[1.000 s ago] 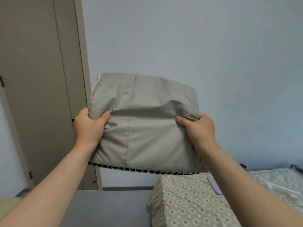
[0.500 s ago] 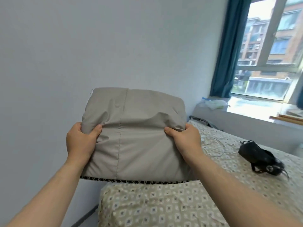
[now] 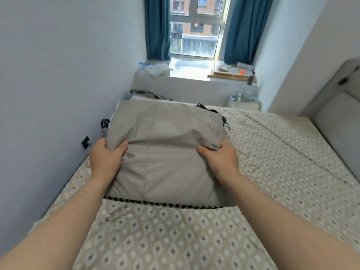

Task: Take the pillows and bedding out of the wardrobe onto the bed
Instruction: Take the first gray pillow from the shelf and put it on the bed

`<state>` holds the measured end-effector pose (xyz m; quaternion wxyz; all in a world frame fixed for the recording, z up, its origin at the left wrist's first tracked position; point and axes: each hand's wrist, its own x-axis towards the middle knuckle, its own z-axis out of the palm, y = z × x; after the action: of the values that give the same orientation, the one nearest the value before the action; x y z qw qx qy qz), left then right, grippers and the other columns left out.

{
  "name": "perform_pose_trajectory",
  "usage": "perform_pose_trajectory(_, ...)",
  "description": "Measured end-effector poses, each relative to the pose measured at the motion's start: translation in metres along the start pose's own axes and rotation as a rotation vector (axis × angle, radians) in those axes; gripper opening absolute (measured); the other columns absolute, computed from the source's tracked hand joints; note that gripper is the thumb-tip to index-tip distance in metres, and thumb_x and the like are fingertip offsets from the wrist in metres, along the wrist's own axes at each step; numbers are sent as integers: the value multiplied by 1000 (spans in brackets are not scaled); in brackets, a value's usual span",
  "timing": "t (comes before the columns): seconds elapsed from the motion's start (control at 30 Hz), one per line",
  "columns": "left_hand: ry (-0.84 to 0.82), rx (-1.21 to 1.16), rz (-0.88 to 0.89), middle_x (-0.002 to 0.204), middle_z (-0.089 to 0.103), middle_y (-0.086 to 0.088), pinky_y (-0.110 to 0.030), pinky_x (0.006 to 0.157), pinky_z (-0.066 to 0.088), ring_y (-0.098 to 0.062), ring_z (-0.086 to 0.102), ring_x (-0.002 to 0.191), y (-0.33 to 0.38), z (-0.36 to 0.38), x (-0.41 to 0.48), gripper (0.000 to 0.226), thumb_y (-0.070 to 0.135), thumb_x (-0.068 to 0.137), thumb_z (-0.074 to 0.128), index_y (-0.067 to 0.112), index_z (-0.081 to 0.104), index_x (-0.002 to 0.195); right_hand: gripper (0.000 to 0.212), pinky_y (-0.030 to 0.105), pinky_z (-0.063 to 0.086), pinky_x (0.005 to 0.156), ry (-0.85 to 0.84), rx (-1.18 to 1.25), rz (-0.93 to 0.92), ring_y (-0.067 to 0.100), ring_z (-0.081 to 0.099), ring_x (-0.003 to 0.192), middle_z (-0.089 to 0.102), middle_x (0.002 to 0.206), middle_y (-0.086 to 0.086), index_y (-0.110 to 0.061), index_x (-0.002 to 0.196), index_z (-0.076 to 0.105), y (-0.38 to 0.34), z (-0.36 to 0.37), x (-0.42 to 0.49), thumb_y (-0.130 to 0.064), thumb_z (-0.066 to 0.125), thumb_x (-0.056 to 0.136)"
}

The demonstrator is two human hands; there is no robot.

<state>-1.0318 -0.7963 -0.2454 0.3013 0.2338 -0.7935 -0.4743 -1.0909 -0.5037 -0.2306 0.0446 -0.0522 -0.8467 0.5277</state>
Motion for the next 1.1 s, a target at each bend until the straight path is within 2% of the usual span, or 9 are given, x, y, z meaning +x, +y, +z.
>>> perform_pose_trajectory(0.13,-145,23,-49,82,54,9,-30,65,39,-17,52,79,-72,59,-24,19,35,80,68,27,52,86,48,39,55,75,-13,-72,117,17,66,79,70,82,-8,-23,78,64,86,20,4,-62,71,51)
perform_pose_trajectory(0.27,-240,96,-127,82,52,12,-22,60,36,-11,51,74,-169,106,-53,25,37,81,64,18,52,93,41,32,51,69,-35,-120,227,11,65,77,66,78,-15,-27,75,61,185,63,-3,-60,73,52)
perform_pose_trajectory(0.4,-332,154,-188,81,51,10,-22,56,36,-3,50,71,-270,141,-90,23,39,82,61,21,47,86,39,29,45,62,-31,-154,336,8,61,73,62,76,-18,-30,72,57,283,109,-25,-60,73,53)
perform_pose_trajectory(0.57,-386,201,-229,83,49,10,-21,57,35,-3,49,73,-368,167,-135,24,37,84,59,18,44,90,38,29,43,63,32,-180,459,14,60,77,61,79,-15,-30,76,55,378,157,-64,-57,74,57)
perform_pose_trajectory(0.63,-402,215,-226,81,49,9,-23,56,35,-6,49,72,-401,176,-147,28,39,83,59,17,43,90,42,34,49,70,42,-194,485,19,62,82,66,84,-7,-25,82,59,407,173,-75,-56,74,59)
perform_pose_trajectory(0.7,-397,227,-234,80,48,7,-25,56,36,-9,50,71,-424,184,-154,33,45,81,58,18,41,88,46,38,51,77,39,-212,516,20,64,86,68,89,-5,-24,86,60,426,184,-78,-59,72,58)
perform_pose_trajectory(0.93,-390,288,-252,91,53,-4,-38,70,44,-25,54,82,-436,186,-154,42,52,75,60,18,42,92,47,35,49,72,29,-255,548,16,62,82,64,84,-15,-31,84,54,437,191,-77,-65,68,54)
perform_pose_trajectory(1.03,-395,411,-293,98,57,-12,-47,78,48,-34,56,91,-415,175,-146,58,56,67,65,9,47,95,61,38,49,80,33,-261,576,21,61,94,63,98,-8,-26,99,52,419,181,-77,-62,70,53)
perform_pose_trajectory(1.1,-381,497,-317,112,56,-19,-50,88,45,-40,53,105,-397,170,-140,75,56,64,69,2,50,112,76,44,47,91,84,-314,586,27,56,106,60,113,3,-15,117,51,402,170,-73,-59,70,58)
